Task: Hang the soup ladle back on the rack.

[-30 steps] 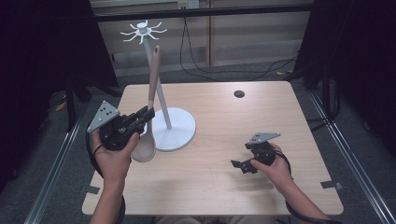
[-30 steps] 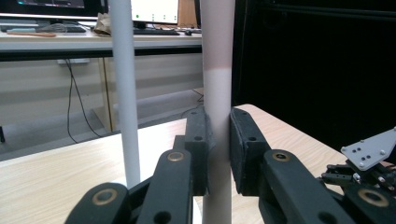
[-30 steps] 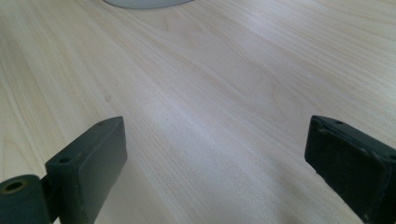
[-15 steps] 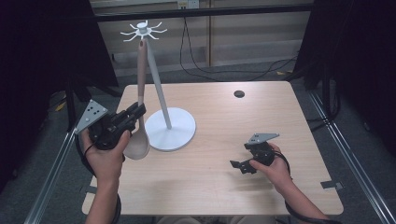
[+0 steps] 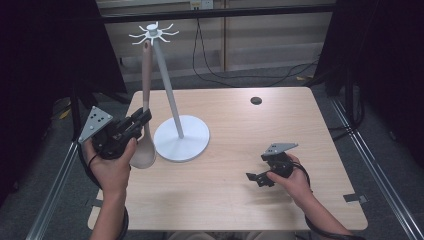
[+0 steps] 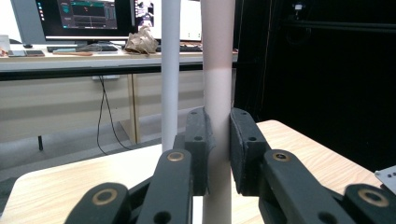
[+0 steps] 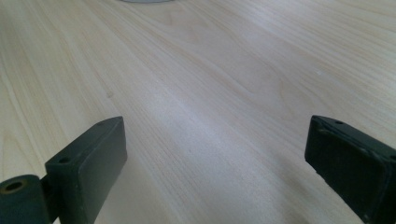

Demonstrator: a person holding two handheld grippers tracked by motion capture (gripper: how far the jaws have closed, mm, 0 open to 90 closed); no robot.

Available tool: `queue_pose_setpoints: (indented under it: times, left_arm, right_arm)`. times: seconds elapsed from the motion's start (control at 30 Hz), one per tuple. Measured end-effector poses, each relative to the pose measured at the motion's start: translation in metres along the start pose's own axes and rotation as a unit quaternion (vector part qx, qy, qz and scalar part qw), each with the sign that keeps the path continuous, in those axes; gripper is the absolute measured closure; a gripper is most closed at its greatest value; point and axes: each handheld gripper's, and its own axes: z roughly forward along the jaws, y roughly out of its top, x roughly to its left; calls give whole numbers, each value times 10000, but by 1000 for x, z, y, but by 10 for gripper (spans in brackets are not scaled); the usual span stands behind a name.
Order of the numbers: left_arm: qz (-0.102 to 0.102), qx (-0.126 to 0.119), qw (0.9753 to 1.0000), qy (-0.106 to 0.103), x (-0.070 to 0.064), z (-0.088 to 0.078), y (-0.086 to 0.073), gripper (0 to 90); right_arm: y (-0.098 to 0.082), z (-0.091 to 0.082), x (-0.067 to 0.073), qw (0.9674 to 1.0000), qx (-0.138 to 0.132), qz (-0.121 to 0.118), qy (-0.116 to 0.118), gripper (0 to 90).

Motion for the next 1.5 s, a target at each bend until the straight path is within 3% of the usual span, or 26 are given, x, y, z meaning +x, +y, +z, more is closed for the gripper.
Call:
queue_pose_setpoints:
  times: [0.3, 0.9, 1.5]
  left_arm:
    - [10, 95, 10000, 8, 0, 5, -2, 789]
    - [-15, 123, 9997, 216, -6, 21, -7, 789]
    - [-106, 216, 9995, 204, -9, 37, -8, 790]
  right_arm:
    - [1, 1, 1, 10000, -1, -15, 4, 51]
    - [0, -1, 1, 10000, 13, -13, 8, 51]
    - [-1, -3, -1, 10000, -2, 2, 46, 51]
